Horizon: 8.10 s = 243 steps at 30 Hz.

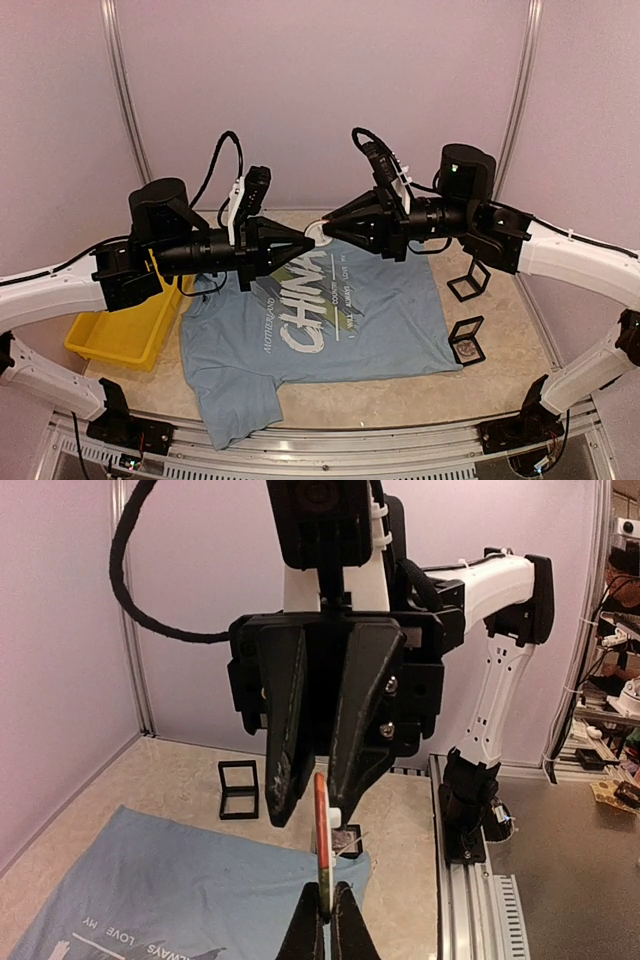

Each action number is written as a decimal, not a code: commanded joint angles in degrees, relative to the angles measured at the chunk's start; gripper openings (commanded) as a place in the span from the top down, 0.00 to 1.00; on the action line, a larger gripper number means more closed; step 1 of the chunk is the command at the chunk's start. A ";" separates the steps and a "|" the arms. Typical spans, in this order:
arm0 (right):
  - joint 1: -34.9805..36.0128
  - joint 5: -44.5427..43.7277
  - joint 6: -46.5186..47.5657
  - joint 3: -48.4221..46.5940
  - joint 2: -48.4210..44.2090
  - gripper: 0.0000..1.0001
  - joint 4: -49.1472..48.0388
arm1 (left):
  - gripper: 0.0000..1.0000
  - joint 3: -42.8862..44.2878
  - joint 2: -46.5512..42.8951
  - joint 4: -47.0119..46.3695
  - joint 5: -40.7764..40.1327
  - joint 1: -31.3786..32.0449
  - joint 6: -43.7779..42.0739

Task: Pin the brooch onto the clothing

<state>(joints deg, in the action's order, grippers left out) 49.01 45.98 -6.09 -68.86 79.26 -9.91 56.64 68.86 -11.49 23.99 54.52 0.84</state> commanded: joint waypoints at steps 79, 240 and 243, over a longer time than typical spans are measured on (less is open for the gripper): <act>9.24 -23.55 14.10 -6.60 52.43 1.00 -35.48 | 1.00 -35.74 6.42 -0.93 -31.30 -6.03 26.87; -1.98 -13.01 17.65 17.49 25.02 1.00 -32.23 | 0.39 -25.39 15.82 -1.59 -33.97 2.69 2.15; -0.60 -12.18 19.49 16.17 28.13 1.00 -33.40 | 0.40 -25.47 15.95 -0.69 -31.83 2.43 2.47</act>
<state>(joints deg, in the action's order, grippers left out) 46.72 30.92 9.91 -50.11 104.27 -37.69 32.08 85.17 -10.79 -12.25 57.30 4.75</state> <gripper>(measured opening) 0.007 0.604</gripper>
